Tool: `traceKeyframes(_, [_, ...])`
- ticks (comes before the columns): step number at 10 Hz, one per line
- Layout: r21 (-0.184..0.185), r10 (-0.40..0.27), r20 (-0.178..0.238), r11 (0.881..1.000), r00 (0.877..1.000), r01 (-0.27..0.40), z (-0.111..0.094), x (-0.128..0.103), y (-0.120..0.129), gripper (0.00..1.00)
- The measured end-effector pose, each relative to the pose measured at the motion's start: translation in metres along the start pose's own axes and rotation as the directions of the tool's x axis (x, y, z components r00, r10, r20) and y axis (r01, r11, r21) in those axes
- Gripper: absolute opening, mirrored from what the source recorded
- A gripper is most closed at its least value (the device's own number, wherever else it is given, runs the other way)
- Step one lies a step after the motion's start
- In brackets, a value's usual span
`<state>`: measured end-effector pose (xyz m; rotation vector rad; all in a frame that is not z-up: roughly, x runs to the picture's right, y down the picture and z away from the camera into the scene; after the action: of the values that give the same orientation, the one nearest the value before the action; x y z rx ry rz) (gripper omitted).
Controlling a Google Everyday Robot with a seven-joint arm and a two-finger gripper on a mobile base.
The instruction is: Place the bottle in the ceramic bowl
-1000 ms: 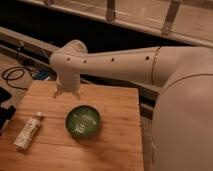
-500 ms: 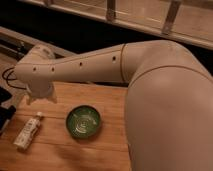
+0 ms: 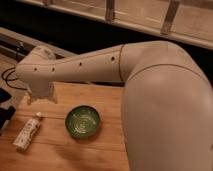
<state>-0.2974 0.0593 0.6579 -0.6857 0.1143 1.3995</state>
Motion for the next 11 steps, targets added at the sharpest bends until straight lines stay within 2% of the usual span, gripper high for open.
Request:
traceKeyframes(2, [-0.022, -0.031, -0.039, 0.999, 0.999, 0.031, 0.02, -0.004, 0.031, 0.65])
traceKeyframes(4, [-0.021, -0.073, -0.103, 0.997, 0.992, 0.071, 0.05, -0.007, 0.068, 0.65])
traceKeyframes(5, [-0.015, -0.103, -0.139, 0.995, 0.985, 0.102, 0.066, -0.004, 0.087, 0.65])
traceKeyframes(6, [-0.003, -0.128, -0.187, 0.992, 0.974, 0.13, 0.091, 0.004, 0.104, 0.65])
traceKeyframes(8, [0.002, -0.133, -0.202, 0.991, 0.97, 0.136, 0.099, 0.007, 0.108, 0.65])
traceKeyframes(11, [0.006, -0.129, -0.201, 0.991, 0.971, 0.133, 0.099, 0.005, 0.105, 0.65])
